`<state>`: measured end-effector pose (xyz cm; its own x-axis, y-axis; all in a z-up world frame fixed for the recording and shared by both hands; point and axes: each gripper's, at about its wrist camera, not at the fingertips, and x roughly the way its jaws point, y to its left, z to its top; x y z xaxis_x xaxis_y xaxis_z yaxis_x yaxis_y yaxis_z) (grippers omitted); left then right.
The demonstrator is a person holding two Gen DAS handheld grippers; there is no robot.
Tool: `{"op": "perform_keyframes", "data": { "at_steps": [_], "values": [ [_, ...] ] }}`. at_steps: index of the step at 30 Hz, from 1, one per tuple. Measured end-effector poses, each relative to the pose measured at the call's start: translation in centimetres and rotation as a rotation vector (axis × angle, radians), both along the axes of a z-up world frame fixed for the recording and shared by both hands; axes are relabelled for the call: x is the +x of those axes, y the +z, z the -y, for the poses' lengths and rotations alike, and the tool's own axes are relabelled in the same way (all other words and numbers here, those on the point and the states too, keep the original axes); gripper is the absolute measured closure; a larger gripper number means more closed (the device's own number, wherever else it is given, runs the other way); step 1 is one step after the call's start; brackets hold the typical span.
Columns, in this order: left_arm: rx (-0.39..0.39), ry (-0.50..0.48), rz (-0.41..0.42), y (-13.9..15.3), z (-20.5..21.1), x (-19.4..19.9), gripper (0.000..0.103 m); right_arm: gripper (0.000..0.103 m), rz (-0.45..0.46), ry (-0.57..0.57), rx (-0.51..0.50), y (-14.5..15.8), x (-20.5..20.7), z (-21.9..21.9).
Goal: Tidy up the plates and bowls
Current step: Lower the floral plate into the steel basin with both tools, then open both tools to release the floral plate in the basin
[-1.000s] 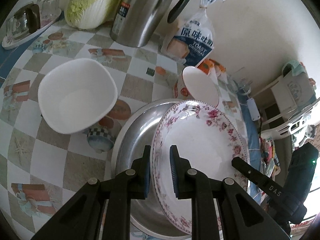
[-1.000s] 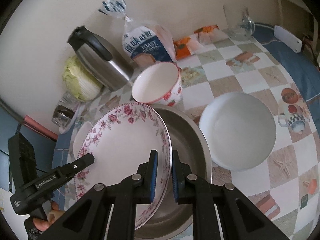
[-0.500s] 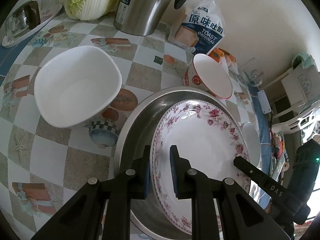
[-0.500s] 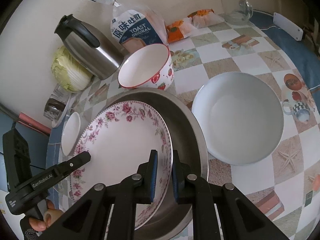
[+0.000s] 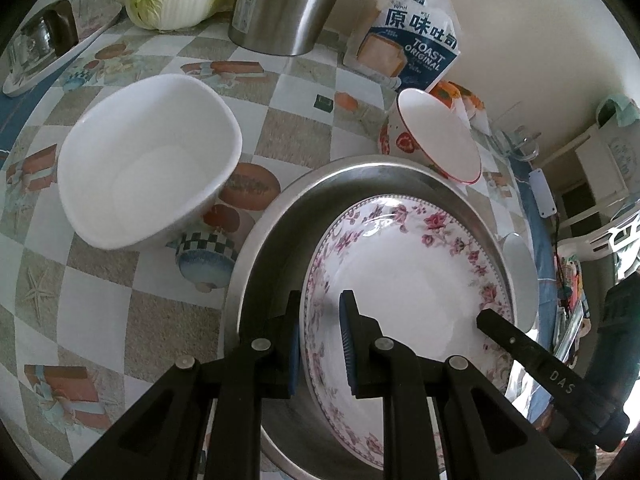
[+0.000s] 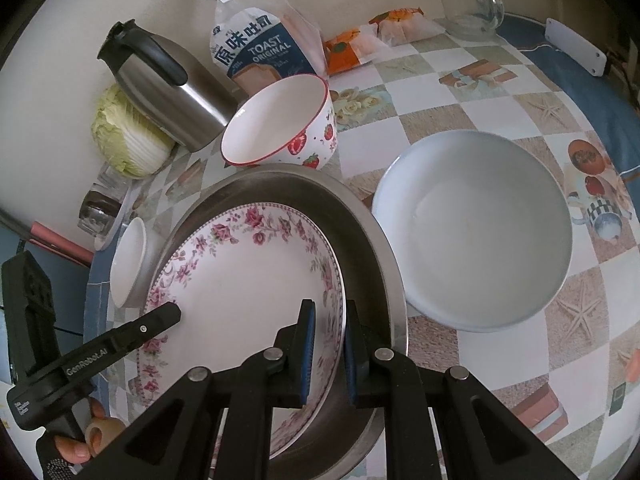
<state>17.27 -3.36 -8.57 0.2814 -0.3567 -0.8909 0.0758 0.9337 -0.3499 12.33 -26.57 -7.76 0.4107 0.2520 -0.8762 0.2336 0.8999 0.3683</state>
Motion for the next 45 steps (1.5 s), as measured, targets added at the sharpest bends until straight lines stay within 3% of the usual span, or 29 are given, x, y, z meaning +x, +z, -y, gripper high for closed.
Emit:
{"op": "perform_keyframes", "data": {
  "at_steps": [12,31,45],
  "values": [
    [-0.021,0.015,-0.038,-0.9,-0.2,0.2,0.084,0.089,-0.002,0.009,-0.021,0.0,0.1,-0.3],
    [0.02,0.027,-0.01,-0.5,-0.6,0.7,0.084,0.089,-0.011,0.041,-0.072,-0.3,0.3,-1.2],
    [0.038,0.015,-0.017,-0.6,-0.3,0.7,0.084,0.089,-0.038,0.062,-0.174,0.3,0.6,-1.9]
  ]
}}
